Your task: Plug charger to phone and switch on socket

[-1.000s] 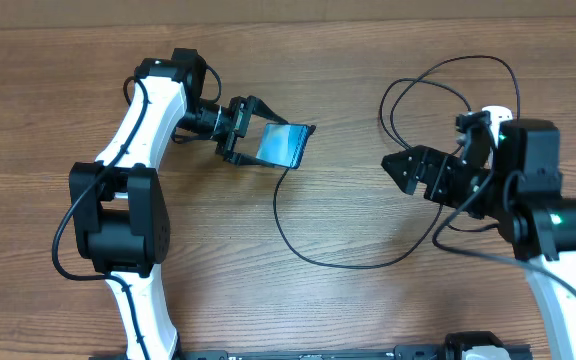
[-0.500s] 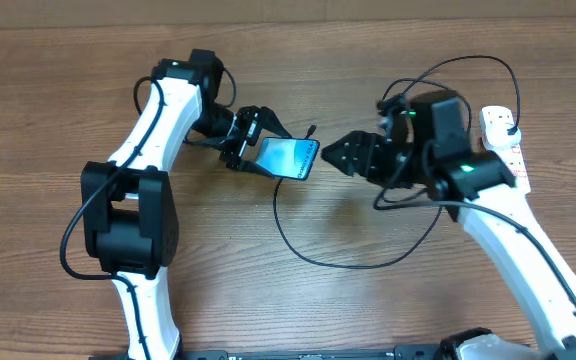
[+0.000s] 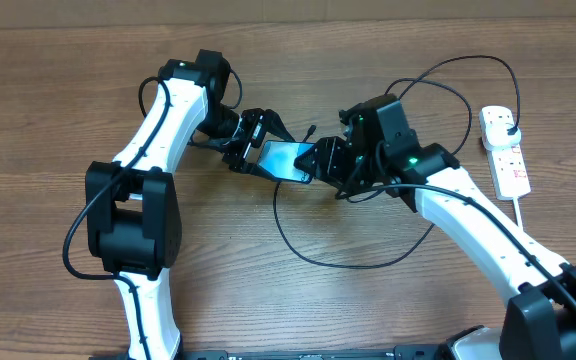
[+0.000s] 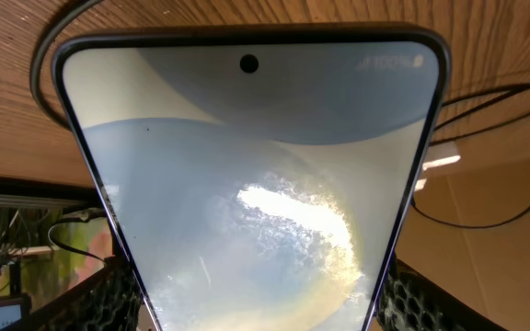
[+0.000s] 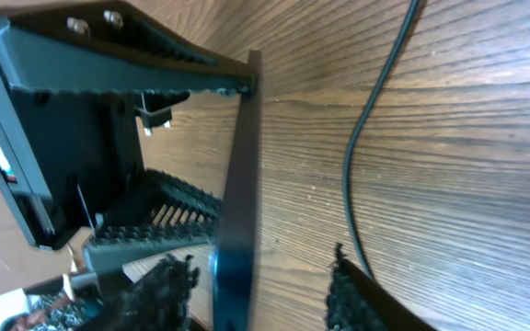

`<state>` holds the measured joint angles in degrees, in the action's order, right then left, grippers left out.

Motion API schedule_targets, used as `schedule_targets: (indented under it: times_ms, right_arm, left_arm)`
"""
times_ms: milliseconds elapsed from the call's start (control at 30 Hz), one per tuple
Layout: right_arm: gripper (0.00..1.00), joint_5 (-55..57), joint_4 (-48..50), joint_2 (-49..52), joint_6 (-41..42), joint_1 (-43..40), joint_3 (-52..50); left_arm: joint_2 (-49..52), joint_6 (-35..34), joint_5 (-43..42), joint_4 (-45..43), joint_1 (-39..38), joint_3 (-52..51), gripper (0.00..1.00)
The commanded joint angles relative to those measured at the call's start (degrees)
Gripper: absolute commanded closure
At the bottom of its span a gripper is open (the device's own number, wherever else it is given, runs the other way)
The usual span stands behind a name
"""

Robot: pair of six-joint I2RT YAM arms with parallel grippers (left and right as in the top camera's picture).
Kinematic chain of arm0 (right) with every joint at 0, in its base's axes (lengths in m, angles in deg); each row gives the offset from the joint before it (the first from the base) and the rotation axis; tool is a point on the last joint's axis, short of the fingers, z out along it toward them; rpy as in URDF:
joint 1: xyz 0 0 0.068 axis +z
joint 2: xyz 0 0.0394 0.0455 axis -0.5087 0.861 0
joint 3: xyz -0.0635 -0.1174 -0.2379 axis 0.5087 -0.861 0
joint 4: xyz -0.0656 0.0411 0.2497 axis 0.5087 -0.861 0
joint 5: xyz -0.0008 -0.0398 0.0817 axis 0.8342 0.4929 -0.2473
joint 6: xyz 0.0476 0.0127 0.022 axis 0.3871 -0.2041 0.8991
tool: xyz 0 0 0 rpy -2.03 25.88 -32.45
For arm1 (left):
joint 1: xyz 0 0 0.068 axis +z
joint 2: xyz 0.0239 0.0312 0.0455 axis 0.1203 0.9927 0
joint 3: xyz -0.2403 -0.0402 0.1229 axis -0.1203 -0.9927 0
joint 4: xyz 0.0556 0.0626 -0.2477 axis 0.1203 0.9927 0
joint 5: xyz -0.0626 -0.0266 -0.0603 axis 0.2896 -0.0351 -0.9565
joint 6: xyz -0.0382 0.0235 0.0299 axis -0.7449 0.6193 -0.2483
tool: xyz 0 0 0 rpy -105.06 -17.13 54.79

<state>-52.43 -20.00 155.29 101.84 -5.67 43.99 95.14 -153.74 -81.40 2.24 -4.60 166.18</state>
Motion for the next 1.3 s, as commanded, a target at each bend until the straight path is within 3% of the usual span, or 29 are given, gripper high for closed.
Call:
schedule_targets:
  times_ms: [0,267,600,767,967,1067,1233,1267]
  right_arm:
    - [0.56,1.6,1.8,0.8,4.4,1.3,1.1]
    - [0.76,2.6,4.1,3.3,7.5,2.3,0.9]
    - [0.84,2.7,5.4,4.2,7.7,2.5,0.9]
    - [0.96,2.6,5.4,4.2,7.7,2.5,0.9]
    - [0.96,2.4,5.4,4.2,7.7,2.5,0.9]
    - [0.96,2.2,5.5,4.2,7.7,2.4,0.9]
    - [0.96,2.0,5.4,4.2,9.0,1.6,0.9]
    - [0.96,2.0,5.4,4.1,9.0,1.2,0.9]
  left_arm:
    - [-0.4,-1.4,-0.7,-0.5,-1.1,1.6,0.45]
    - [-0.4,-1.4,-0.7,-0.4,-1.3,1.6,0.45]
    - [-0.4,-1.4,-0.8,-0.4,-1.3,1.6,0.45]
    - [-0.4,-1.4,-0.9,-0.4,-1.3,1.6,0.45]
    - [-0.4,-1.0,-0.9,-0.4,-1.3,1.6,0.44]
    - [-0.4,-1.0,-0.9,-0.5,-1.3,1.6,0.39]
    - [-0.4,-0.4,-0.7,-0.5,-1.3,1.6,0.0]
    - [-0.4,0.2,-0.5,-0.6,-1.3,1.6,0.0]
